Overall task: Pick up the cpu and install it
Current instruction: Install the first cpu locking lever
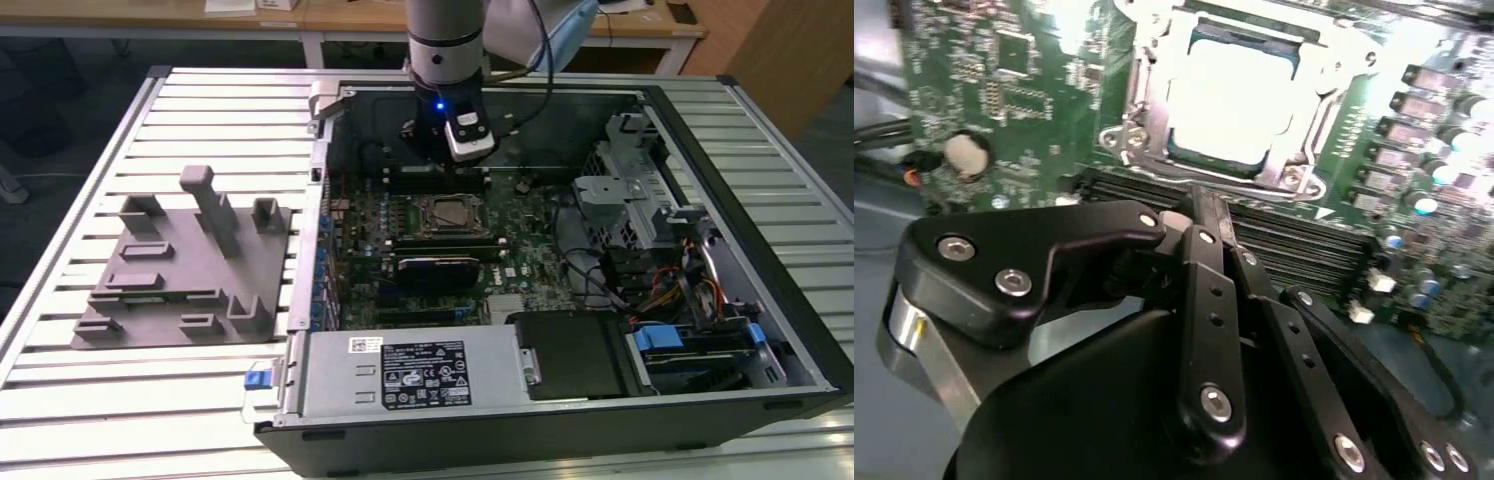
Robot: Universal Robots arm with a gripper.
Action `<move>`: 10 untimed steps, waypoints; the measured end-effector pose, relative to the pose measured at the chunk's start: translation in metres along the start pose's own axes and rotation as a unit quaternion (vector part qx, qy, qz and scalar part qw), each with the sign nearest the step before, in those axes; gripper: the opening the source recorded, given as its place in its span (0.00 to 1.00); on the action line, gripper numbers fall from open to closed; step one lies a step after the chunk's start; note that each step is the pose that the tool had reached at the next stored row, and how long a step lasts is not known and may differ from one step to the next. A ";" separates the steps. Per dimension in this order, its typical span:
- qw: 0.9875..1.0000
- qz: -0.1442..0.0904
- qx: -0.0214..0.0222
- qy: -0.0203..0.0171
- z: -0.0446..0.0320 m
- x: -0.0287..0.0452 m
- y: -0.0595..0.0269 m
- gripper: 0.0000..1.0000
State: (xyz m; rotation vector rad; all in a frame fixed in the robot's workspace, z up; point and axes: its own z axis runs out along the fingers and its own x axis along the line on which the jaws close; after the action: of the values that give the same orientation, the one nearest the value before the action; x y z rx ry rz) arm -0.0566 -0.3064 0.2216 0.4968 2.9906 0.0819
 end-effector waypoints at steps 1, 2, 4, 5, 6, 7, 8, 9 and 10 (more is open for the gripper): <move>1.000 0.000 0.001 0.002 0.0001 -0.0012 -0.0015 0.11; 1.000 0.000 0.001 0.003 0.0001 -0.0022 -0.0032 0.11; 1.000 0.000 0.001 0.004 0.0000 -0.0043 -0.0075 0.11; 1.000 0.000 0.001 0.004 0.0000 -0.0055 -0.0100 0.11; 1.000 0.000 0.001 0.005 0.0000 -0.0066 -0.0123 0.11; 1.000 0.000 0.002 0.005 -0.0001 -0.0077 -0.0144 0.11; 1.000 0.000 0.002 0.006 -0.0001 -0.0087 -0.0163 0.11; 1.000 0.000 0.002 0.007 -0.0002 -0.0096 -0.0177 0.11; 1.000 0.000 0.003 0.008 -0.0001 -0.0105 -0.0188 0.11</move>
State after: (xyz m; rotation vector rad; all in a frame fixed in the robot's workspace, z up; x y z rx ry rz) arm -0.0528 -0.3275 0.2214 0.5003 3.0079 0.0783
